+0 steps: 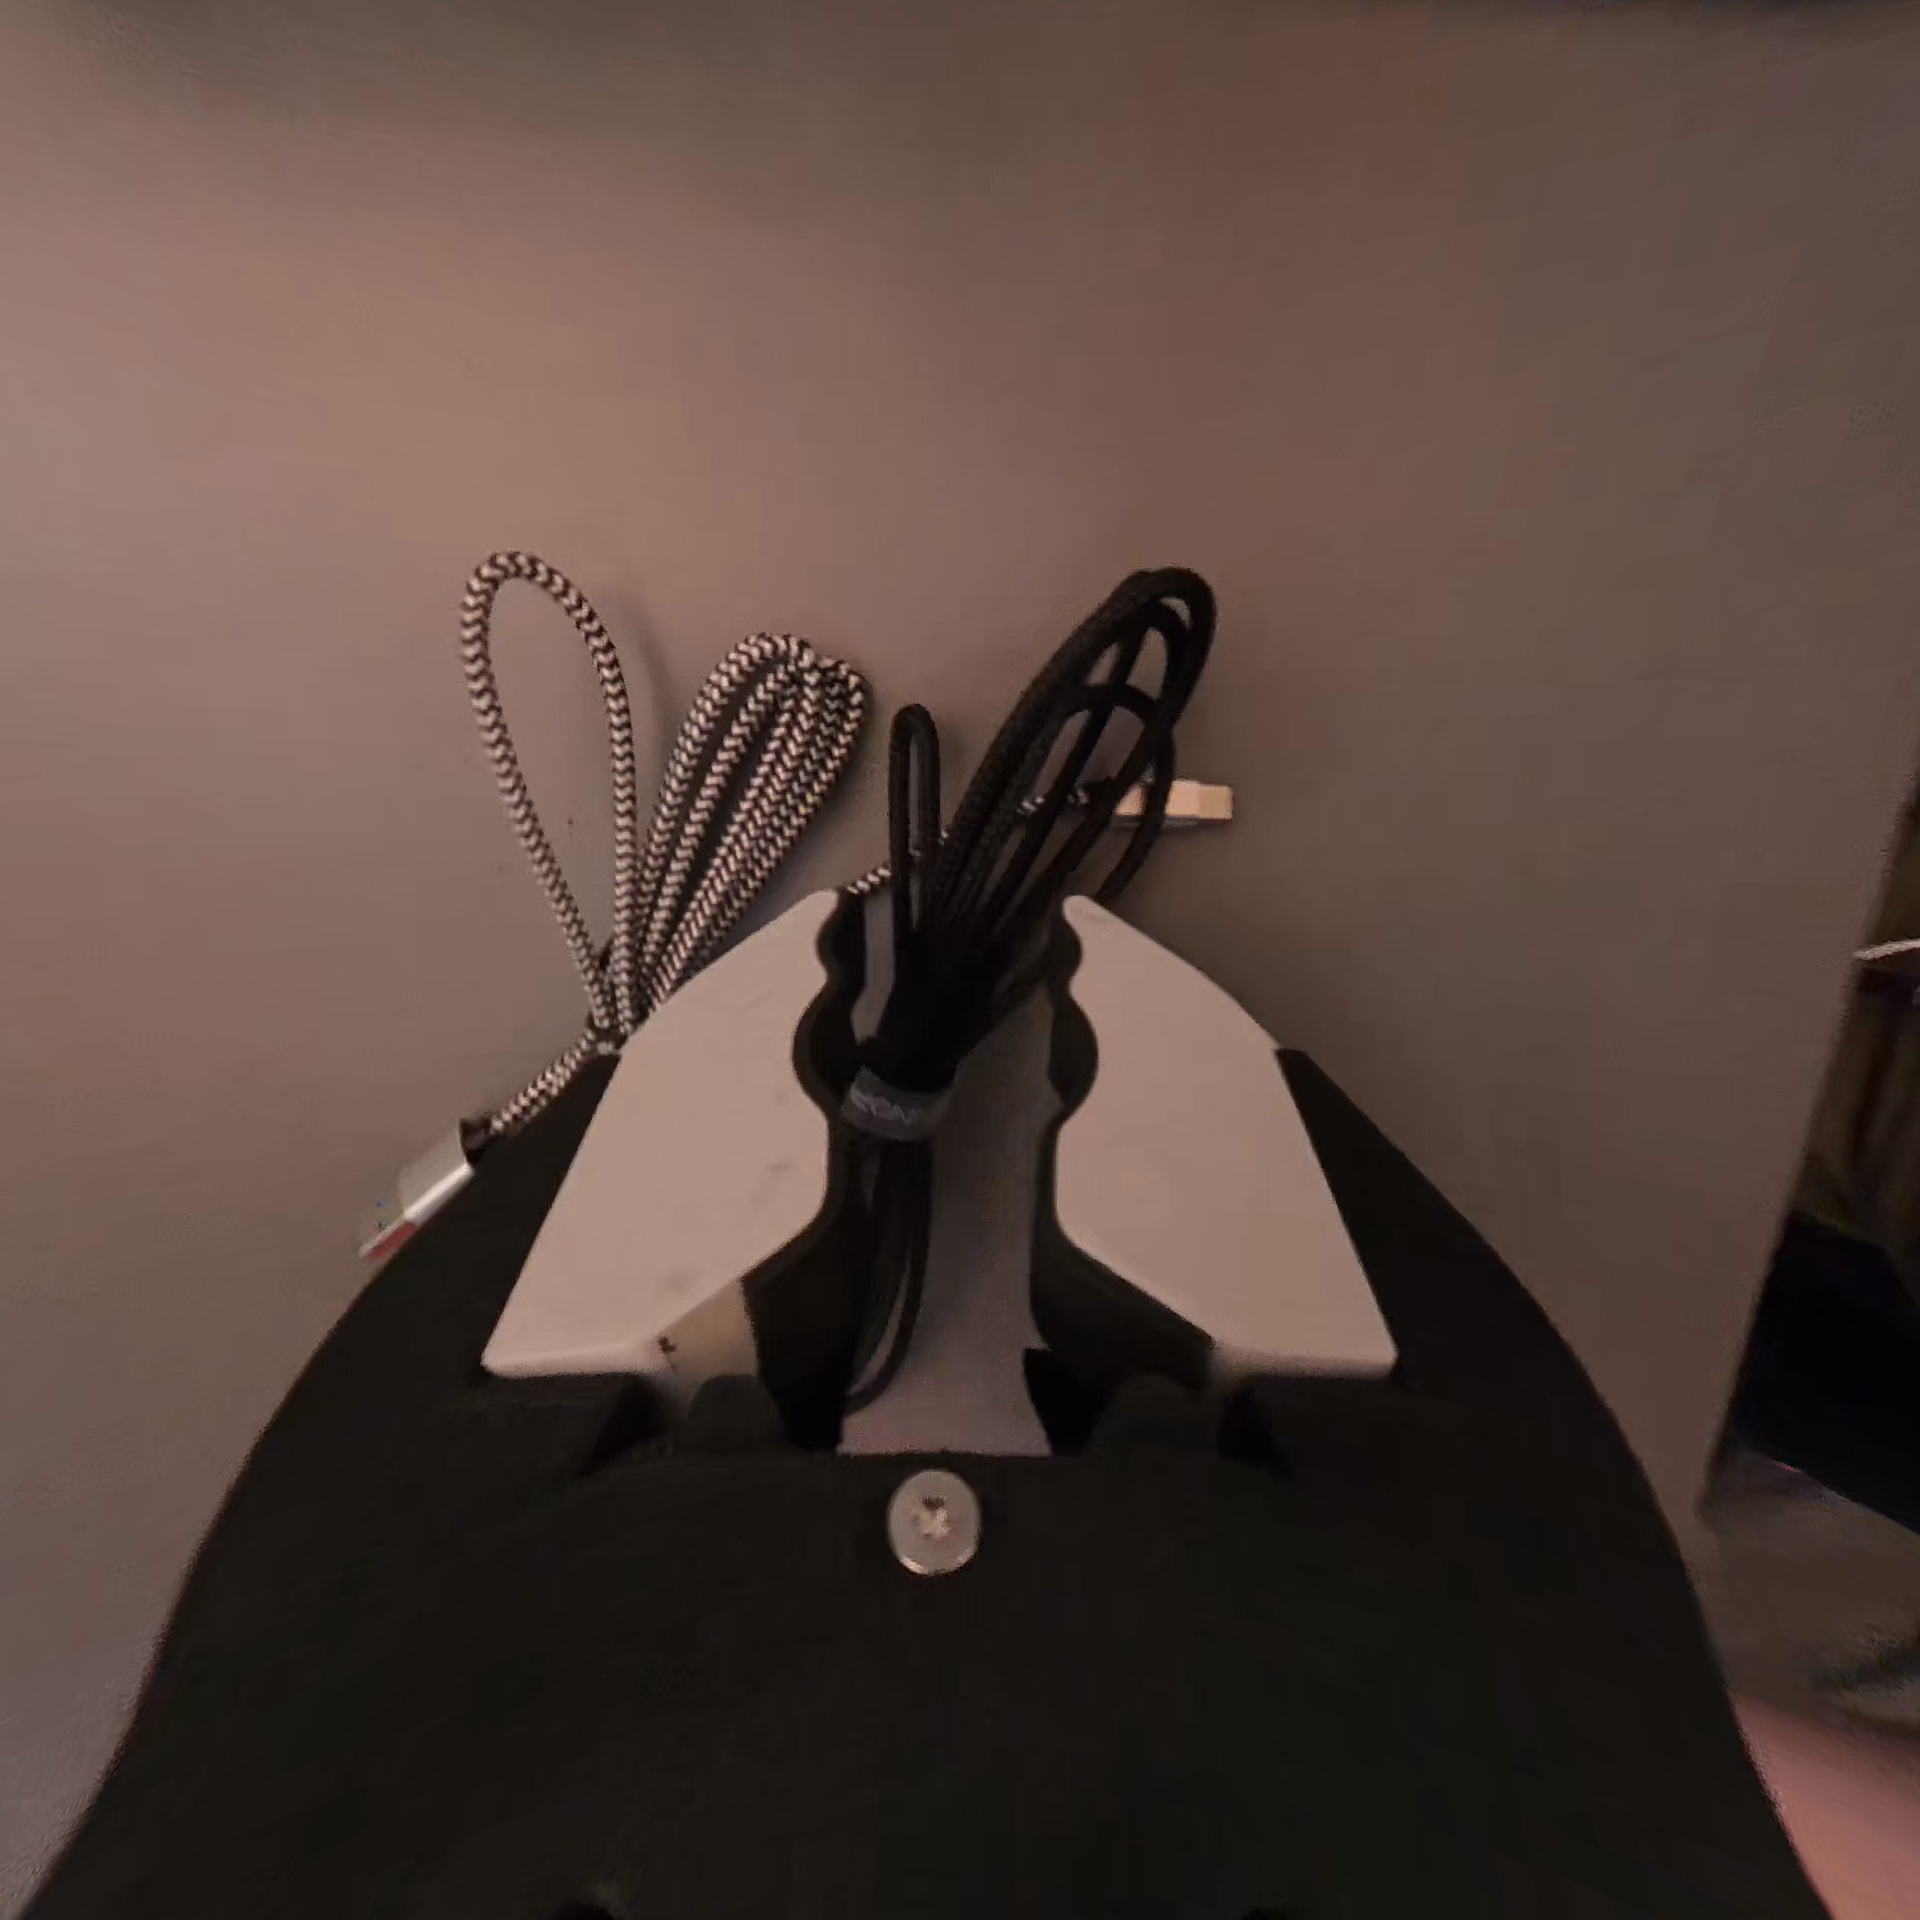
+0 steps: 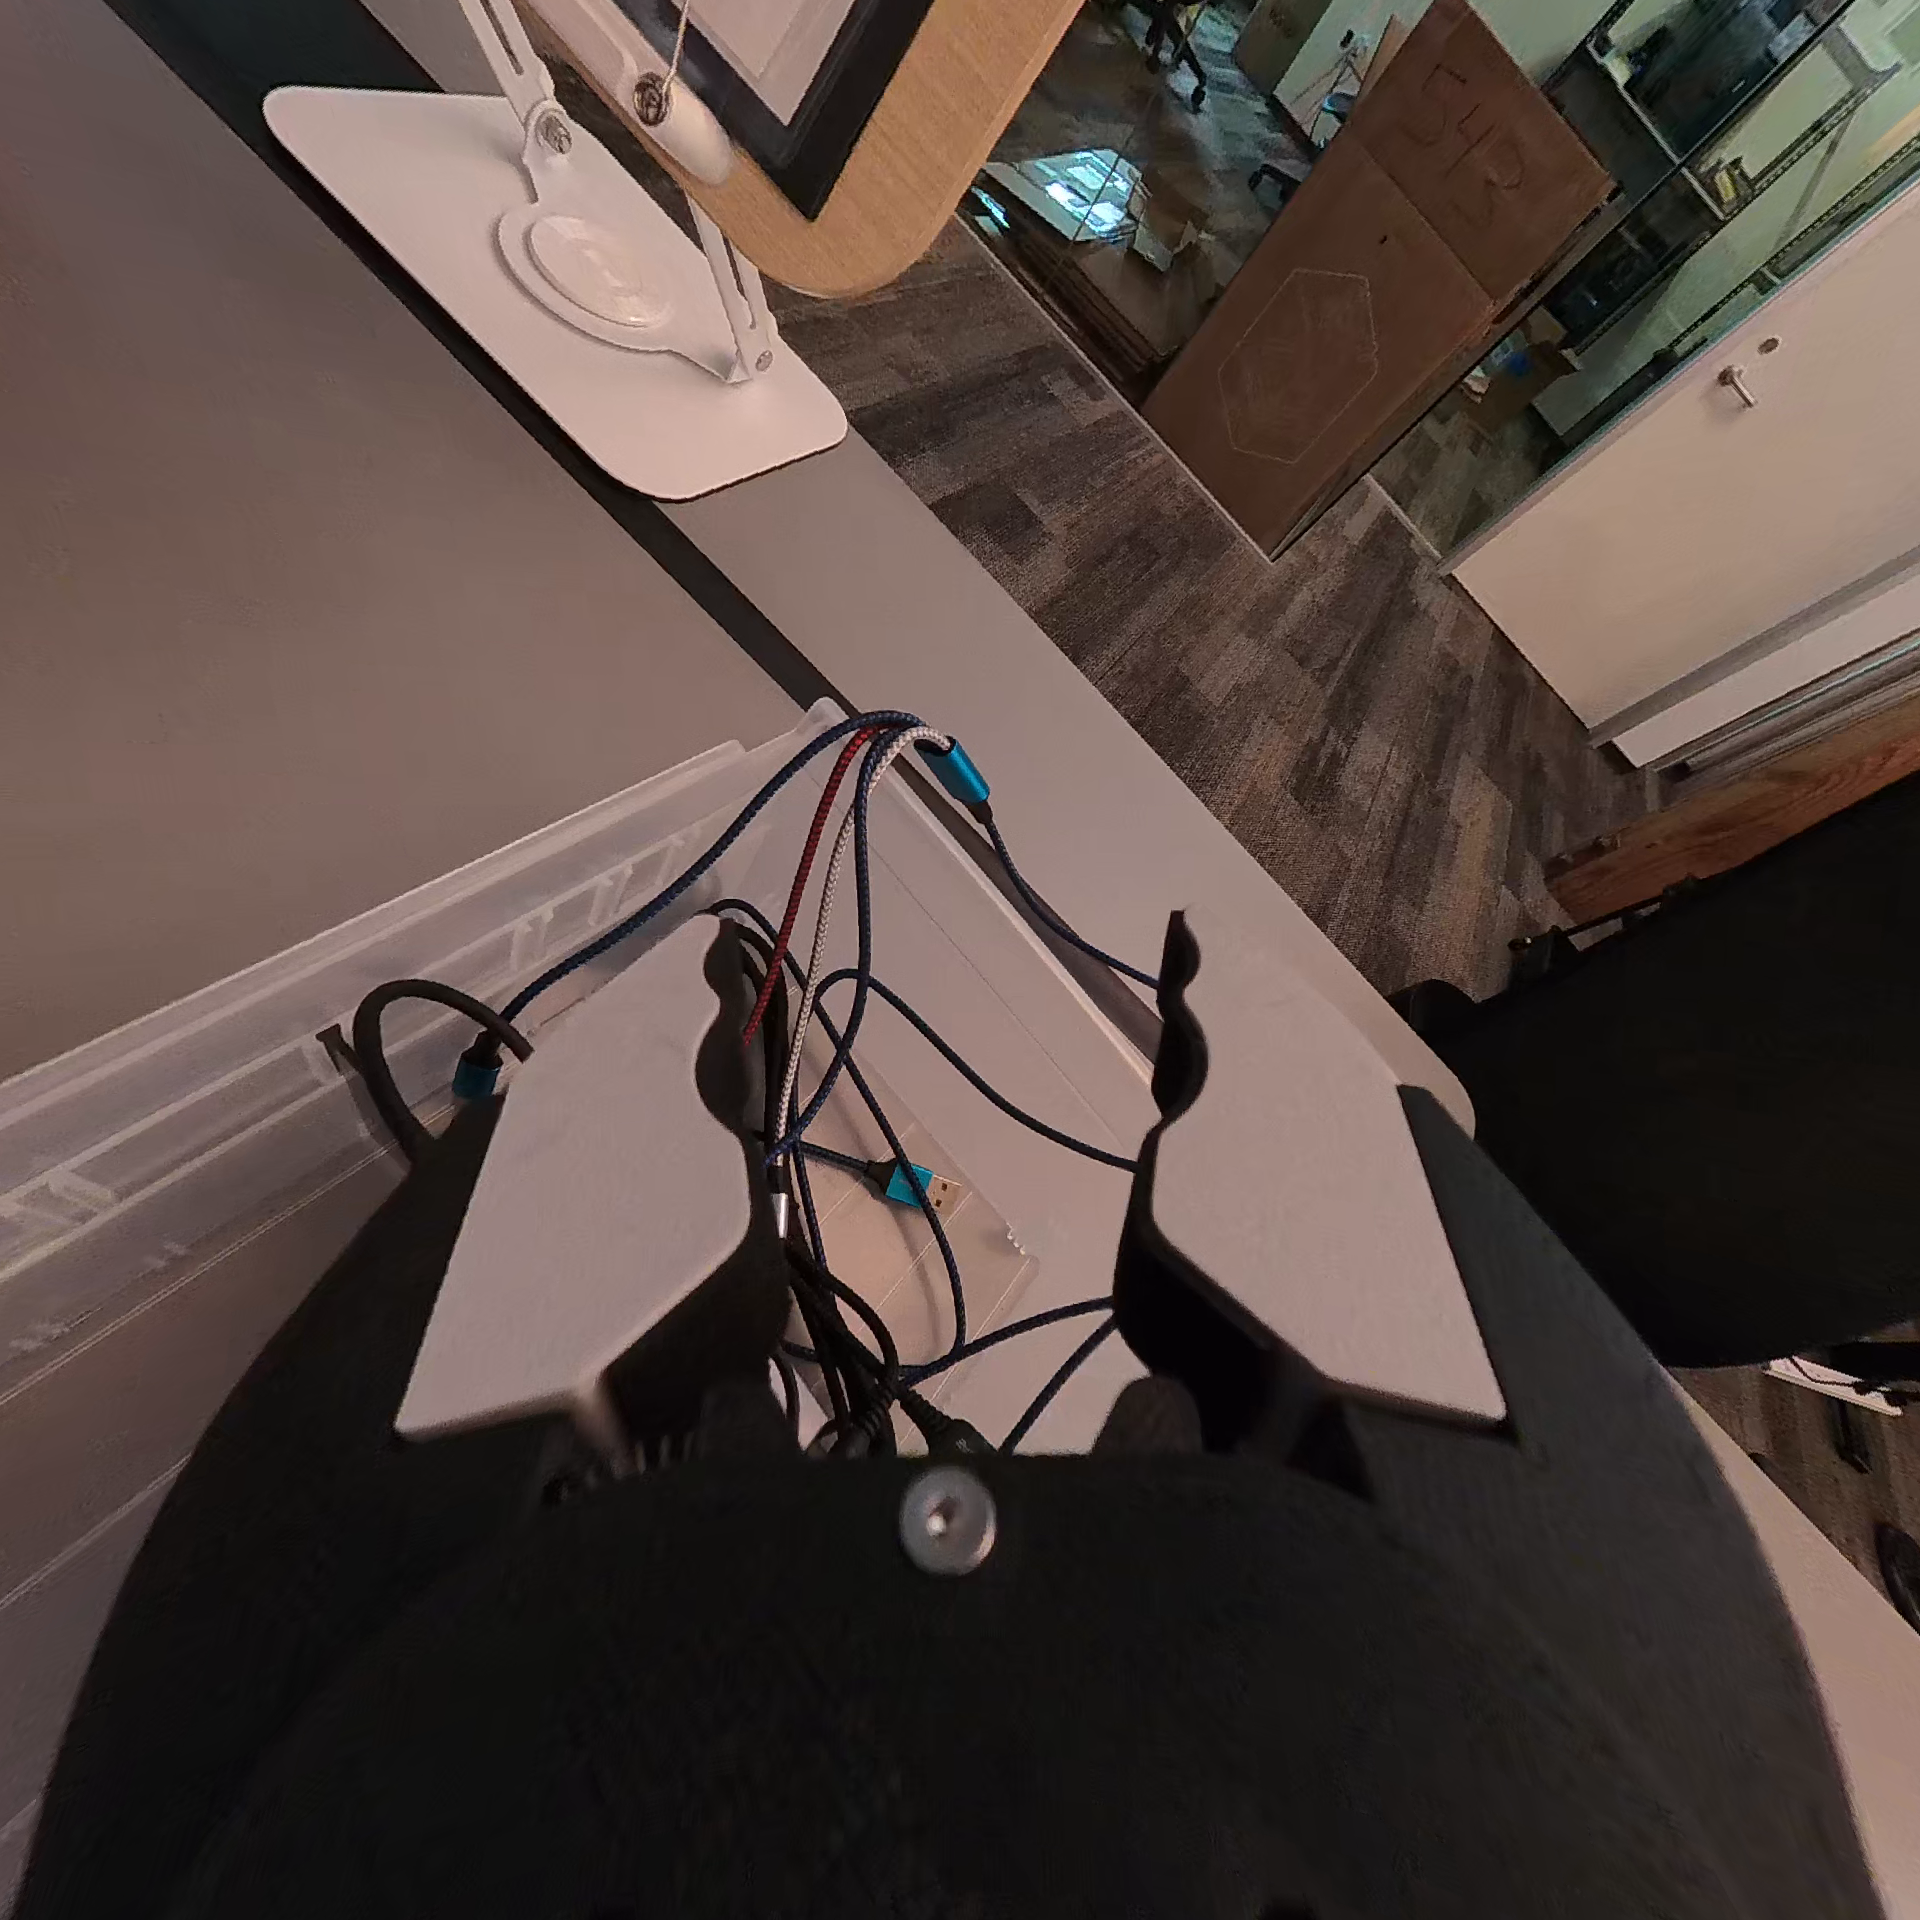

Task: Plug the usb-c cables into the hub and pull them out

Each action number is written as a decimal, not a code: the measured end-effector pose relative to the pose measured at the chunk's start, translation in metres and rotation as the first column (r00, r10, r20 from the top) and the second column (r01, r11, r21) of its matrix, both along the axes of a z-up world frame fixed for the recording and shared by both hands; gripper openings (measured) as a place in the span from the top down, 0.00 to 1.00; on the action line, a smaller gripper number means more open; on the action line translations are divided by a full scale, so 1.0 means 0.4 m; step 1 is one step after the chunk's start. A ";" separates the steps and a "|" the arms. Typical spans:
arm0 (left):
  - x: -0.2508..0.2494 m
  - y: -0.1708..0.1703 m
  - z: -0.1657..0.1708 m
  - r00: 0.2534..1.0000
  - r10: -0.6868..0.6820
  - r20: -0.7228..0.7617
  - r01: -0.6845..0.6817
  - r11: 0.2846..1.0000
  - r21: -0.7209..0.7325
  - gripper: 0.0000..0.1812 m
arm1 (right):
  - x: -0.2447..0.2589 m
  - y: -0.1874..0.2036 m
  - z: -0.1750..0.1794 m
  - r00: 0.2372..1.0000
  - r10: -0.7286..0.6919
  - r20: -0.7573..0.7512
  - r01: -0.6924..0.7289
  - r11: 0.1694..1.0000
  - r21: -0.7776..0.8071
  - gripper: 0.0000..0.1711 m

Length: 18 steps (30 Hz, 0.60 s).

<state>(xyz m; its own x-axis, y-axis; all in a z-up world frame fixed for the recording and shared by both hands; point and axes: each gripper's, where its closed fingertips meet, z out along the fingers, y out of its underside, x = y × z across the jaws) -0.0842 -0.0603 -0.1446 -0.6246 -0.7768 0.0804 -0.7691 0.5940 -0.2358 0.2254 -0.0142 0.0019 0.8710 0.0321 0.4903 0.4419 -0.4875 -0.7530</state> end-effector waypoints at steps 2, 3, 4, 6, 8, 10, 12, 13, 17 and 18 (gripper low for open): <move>-0.003 0.010 0.058 0.999 0.032 0.031 -0.030 0.997 -0.075 0.82 | 0.003 -0.002 -0.001 1.000 -0.003 -0.003 0.003 1.000 0.000 0.55; 0.001 0.027 0.097 0.995 0.059 0.075 -0.051 0.993 -0.104 0.82 | 0.004 -0.003 -0.001 1.000 -0.004 -0.003 0.004 1.000 0.000 0.55; 0.003 0.055 0.140 0.987 0.094 0.126 -0.079 0.989 -0.123 0.82 | 0.005 -0.003 -0.001 1.000 -0.005 -0.004 0.005 1.000 0.000 0.55; 0.007 0.151 0.235 0.942 0.197 0.271 -0.170 0.978 -0.119 0.82 | 0.006 -0.003 -0.003 1.000 -0.008 -0.001 0.008 1.000 -0.003 0.55; -0.008 0.284 0.335 0.843 0.322 0.430 -0.302 0.946 -0.117 0.82 | 0.006 -0.001 -0.006 1.000 -0.009 0.005 0.009 1.000 -0.011 0.55; -0.054 0.445 0.414 0.701 0.435 0.565 -0.460 0.881 -0.107 0.81 | 0.003 0.003 -0.008 1.000 -0.006 0.013 0.007 1.000 -0.019 0.55; -0.127 0.621 0.458 0.556 0.473 0.684 -0.622 0.782 -0.036 0.79 | -0.001 0.007 -0.010 1.000 -0.004 0.019 0.004 1.000 -0.027 0.55; -0.171 0.704 0.469 0.497 0.462 0.735 -0.695 0.719 0.018 0.79 | -0.003 0.009 -0.013 1.000 -0.002 0.021 0.002 1.000 -0.031 0.55; -0.328 0.926 0.454 0.361 0.404 0.841 -0.863 0.487 0.136 0.77 | -0.006 0.013 -0.024 0.999 -0.001 0.033 0.003 0.999 -0.053 0.55; -0.362 0.961 0.430 0.366 0.426 0.827 -0.883 0.440 0.164 0.77 | -0.005 0.013 -0.026 0.999 -0.003 0.034 0.005 0.998 -0.056 0.55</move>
